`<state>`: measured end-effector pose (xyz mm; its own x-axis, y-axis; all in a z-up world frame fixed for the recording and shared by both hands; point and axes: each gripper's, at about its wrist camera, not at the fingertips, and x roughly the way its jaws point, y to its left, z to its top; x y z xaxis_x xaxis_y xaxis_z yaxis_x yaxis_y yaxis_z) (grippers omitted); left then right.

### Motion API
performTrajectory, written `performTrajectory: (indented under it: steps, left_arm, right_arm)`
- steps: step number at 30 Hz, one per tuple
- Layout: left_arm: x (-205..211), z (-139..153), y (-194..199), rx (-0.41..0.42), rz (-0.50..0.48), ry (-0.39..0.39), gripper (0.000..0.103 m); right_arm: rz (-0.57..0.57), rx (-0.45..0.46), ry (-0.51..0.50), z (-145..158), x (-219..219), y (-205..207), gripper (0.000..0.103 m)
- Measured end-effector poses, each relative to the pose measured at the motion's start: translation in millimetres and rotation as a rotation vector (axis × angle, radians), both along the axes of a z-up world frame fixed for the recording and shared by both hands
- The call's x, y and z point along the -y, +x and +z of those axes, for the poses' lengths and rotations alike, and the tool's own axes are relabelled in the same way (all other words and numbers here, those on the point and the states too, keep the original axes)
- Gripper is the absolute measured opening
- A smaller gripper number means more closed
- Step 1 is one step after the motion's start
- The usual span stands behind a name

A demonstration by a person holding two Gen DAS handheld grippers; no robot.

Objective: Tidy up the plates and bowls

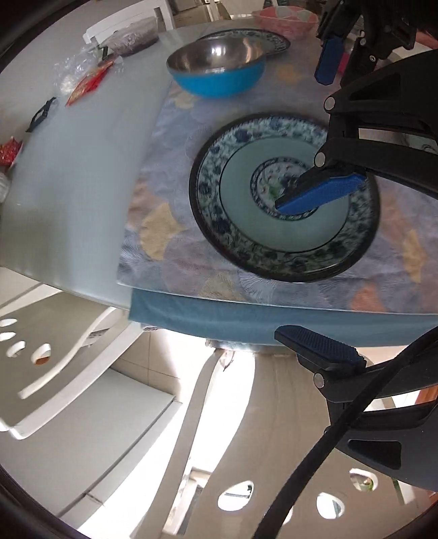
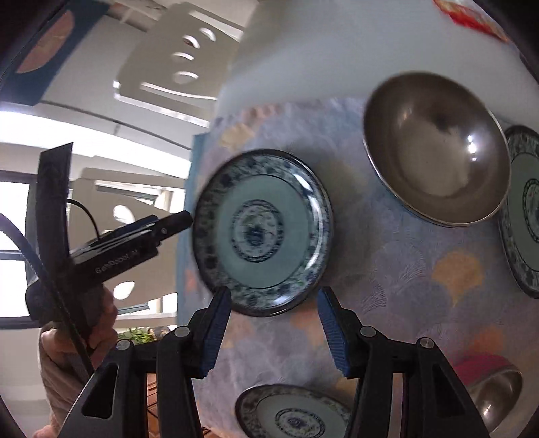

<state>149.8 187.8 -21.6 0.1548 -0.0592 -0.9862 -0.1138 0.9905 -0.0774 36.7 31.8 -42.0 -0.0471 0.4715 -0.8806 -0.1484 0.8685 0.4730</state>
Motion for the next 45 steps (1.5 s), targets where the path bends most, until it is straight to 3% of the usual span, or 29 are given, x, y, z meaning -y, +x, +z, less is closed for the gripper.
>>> performTrajectory:
  steps: [11,18,39,45]
  left_arm:
    - [4.2,-39.4,10.3,-0.074,-0.02,-0.034,0.067]
    - [16.2,-41.6,9.1,-0.071,-0.059,0.003,0.067]
    - [50.4,-37.3,1.6,-0.051,-0.15,0.059,0.067]
    - [62.3,-30.2,-3.0,-0.039,-0.164,0.043,0.066]
  right_arm:
    - [-0.003,-0.053,-0.062,-45.6,-12.8,24.2,0.051]
    - [-0.036,-0.066,-0.089,-62.7,-12.0,30.5,0.051]
    - [-0.007,-0.052,-0.09,-65.9,-36.5,45.9,0.052]
    - [0.001,-0.047,-0.107,-65.2,-42.9,44.9,0.051]
